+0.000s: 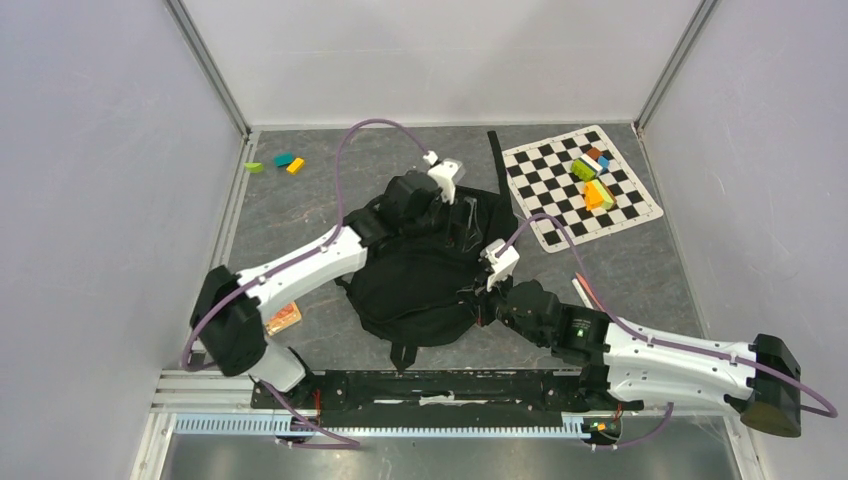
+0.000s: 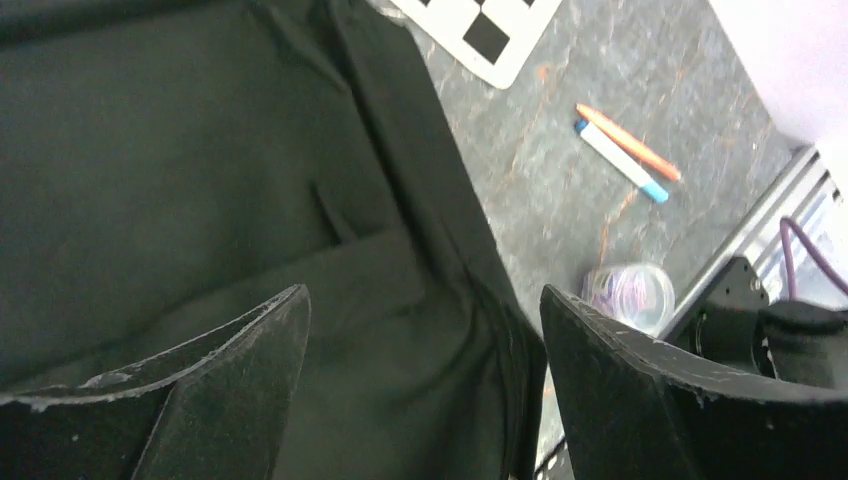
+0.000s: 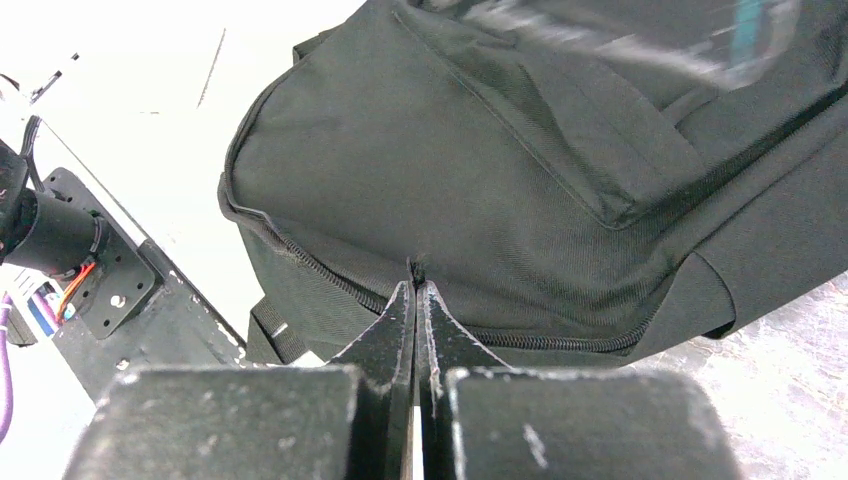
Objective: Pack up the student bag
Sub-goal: Zip the student bag at the center of the board.
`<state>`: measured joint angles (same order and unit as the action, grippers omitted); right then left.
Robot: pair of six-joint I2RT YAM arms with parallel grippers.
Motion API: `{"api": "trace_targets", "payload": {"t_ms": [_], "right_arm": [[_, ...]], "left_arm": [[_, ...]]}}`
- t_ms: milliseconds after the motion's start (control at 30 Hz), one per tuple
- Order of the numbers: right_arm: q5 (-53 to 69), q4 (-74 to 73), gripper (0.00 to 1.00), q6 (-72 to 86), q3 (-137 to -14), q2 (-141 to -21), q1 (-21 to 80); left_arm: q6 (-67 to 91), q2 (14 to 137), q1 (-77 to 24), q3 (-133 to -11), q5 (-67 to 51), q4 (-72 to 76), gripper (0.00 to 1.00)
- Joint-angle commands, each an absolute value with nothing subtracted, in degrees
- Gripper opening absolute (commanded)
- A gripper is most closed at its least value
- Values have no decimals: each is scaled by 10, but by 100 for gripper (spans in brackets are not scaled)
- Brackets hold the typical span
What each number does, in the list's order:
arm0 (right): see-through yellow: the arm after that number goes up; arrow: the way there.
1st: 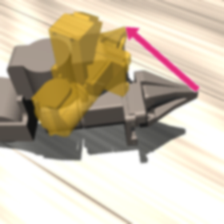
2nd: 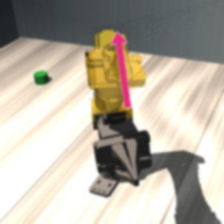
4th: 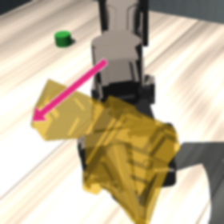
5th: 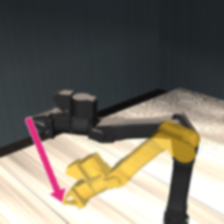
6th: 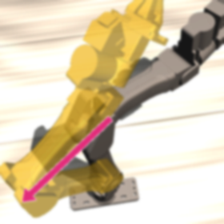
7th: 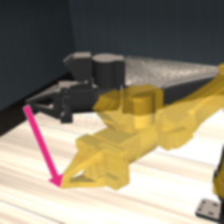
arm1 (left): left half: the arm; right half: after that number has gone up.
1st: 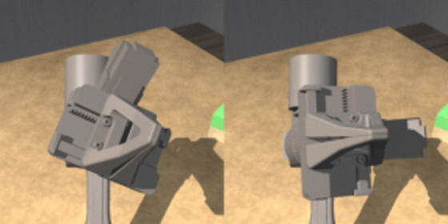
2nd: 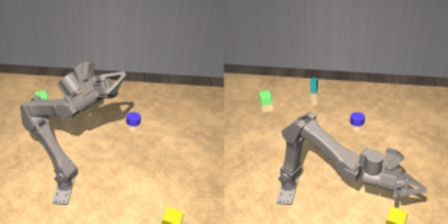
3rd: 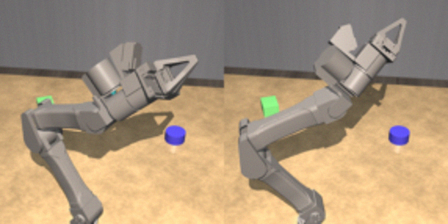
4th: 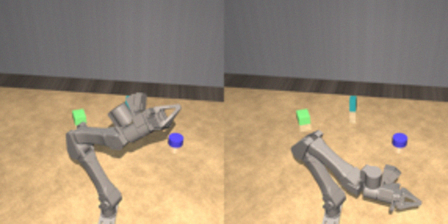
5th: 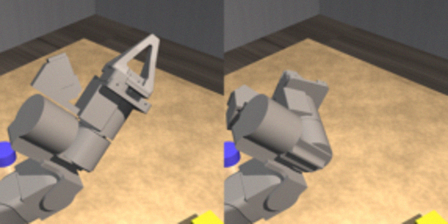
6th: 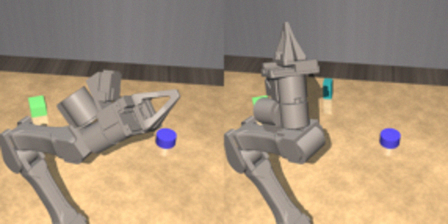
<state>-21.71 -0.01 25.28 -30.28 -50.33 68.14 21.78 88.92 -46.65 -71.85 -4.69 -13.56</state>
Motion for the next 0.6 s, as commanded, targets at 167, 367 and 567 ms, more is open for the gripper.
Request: {"api": "trace_targets", "payload": {"t_ms": [167,367,567], "right_arm": [[-228,1,0,248,-306,-481,684],[-211,2,0,247,-304,-484,684],[-208,1,0,243,-305,-490,684]], "left_arm": [[237,864,-470,-684,-239,-184,92],[192,925,-493,-722,-281,-273,93],[155,969,-518,-757,-281,-334,95]]}}
